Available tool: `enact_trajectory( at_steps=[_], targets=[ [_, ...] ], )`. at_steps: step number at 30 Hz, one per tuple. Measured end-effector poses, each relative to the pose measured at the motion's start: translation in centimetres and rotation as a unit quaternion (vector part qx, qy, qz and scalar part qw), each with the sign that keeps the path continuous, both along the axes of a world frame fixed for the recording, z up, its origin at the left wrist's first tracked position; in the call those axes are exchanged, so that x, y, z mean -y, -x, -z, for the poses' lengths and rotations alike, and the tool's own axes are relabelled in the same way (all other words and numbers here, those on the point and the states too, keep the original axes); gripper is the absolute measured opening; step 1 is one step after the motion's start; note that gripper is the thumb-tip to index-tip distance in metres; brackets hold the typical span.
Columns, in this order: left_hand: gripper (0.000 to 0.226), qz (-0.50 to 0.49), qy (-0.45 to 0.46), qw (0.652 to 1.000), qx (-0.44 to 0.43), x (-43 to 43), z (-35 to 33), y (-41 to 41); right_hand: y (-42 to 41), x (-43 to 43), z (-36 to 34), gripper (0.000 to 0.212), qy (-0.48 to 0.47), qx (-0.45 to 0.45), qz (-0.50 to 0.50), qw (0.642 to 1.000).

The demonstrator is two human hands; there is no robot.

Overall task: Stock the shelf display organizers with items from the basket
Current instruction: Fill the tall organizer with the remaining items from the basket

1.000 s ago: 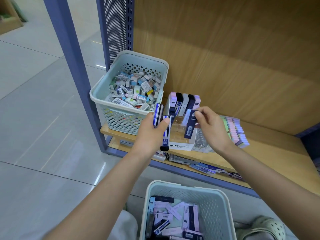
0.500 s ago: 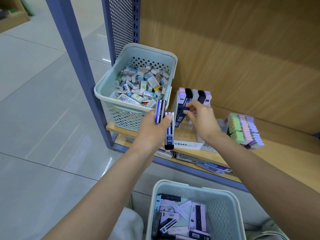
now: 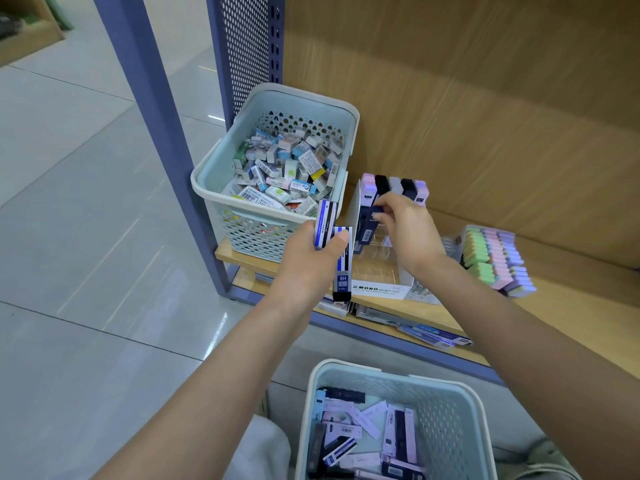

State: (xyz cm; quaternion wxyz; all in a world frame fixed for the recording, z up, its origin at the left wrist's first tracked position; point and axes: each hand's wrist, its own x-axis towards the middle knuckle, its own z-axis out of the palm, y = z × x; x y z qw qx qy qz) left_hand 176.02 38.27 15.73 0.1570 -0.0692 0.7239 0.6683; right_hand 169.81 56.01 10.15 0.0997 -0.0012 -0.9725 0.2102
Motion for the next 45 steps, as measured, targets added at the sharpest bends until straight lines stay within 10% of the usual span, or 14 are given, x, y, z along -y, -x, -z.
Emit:
enact_trajectory(
  at_steps=[45],
  targets=[
    [0.021, -0.004, 0.05, 0.999, -0.002, -0.6, 2.0, 0.7, -0.7, -0.1, 4.5, 0.019, 0.054, 0.106, -0.023, 0.993]
  ],
)
